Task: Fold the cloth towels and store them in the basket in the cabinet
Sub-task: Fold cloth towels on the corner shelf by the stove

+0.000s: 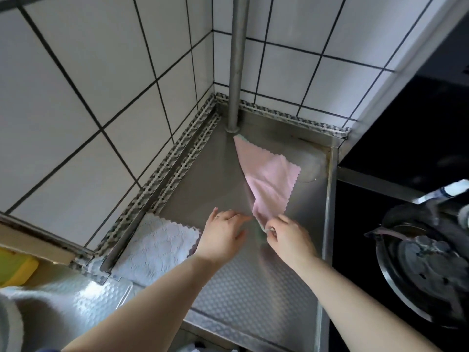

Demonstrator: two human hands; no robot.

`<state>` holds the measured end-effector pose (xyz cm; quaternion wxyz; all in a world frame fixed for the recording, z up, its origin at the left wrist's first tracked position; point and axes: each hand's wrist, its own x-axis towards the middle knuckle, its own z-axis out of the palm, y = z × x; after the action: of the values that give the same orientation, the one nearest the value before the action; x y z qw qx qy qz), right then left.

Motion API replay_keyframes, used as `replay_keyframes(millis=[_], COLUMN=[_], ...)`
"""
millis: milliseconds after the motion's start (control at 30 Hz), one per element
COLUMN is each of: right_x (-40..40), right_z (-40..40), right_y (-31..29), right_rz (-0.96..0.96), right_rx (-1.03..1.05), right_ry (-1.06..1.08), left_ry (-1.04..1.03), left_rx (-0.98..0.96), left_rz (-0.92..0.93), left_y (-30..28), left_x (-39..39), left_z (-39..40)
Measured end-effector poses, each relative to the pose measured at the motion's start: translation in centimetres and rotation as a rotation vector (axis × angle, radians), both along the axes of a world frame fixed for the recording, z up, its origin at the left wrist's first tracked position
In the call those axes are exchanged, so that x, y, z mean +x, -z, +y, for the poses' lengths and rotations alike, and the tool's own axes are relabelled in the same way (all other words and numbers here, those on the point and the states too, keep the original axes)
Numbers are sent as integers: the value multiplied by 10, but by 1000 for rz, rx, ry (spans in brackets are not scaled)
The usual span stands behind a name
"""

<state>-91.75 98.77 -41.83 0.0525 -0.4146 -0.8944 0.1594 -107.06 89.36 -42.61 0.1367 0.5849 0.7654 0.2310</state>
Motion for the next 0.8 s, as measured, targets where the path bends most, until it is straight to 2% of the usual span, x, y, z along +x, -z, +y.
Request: replay_keyframes(millis=[133,200,300,433,667,800], right_x=[13,19,26,32,47,52], right_z=[5,9,15,22,29,28], right_y=[-41,-61,-87,-123,-188,-224], right_rz=[156,192,224,317,472,547], right_rx=[31,37,-33,-80,43,103], right_ry=[-54,-64,-44,9,10,35], left_ry=[52,57,43,95,89,54], left_rx=[38,125,277,332,385,568], left_rz=[-30,-32,-54,-93,-127,-97], left_y=[-14,-21,-36,-69,-131,-171], left_x=[12,18,24,31,30,31], left_z=[24,31,43,53,48,38])
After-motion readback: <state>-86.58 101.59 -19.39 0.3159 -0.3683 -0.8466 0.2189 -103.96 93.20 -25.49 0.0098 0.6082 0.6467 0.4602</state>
